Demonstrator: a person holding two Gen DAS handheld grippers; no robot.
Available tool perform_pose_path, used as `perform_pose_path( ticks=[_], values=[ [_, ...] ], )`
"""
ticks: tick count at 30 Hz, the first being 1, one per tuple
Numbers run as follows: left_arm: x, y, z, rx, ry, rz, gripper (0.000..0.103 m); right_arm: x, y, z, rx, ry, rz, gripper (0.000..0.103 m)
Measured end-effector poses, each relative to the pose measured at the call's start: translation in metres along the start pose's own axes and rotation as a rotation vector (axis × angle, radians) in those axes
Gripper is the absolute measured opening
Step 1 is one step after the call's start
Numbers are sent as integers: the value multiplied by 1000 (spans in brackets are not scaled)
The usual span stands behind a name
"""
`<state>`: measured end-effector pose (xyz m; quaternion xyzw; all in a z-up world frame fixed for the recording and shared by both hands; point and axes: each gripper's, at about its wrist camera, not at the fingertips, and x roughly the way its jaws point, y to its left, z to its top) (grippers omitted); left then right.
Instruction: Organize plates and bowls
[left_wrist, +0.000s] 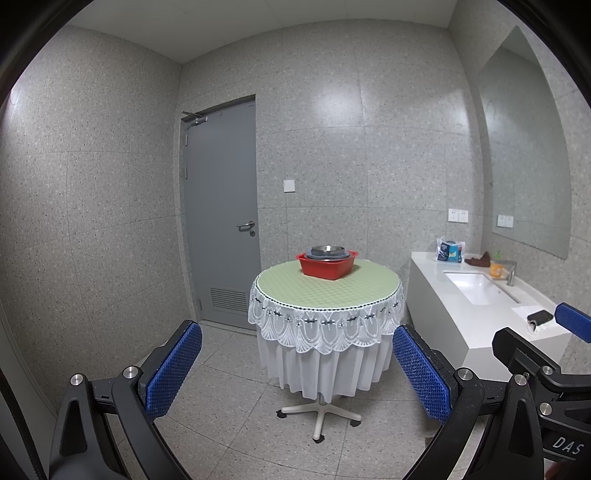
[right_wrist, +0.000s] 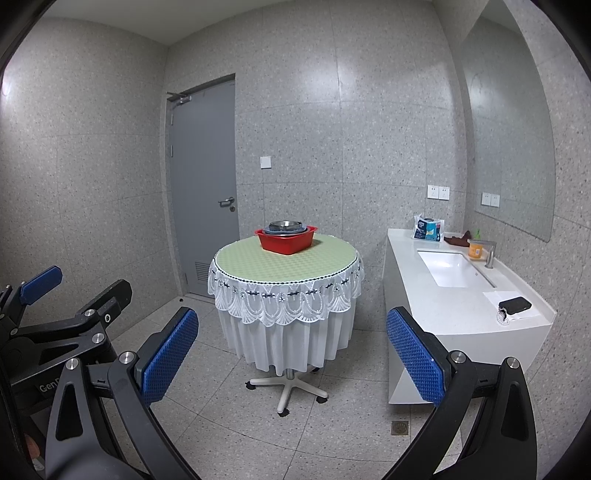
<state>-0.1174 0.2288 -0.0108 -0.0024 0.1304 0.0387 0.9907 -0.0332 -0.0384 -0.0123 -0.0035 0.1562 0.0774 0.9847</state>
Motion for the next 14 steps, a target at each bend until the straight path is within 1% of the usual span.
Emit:
perform_pose_path(
  ticks=[9,14],
  values=[
    [1,-6,2,6,8,5,102,3,-3,0,4,5,5,103],
    [5,-15,11,14,20,12,102,8,-9,2,9,19,8,103]
  ],
)
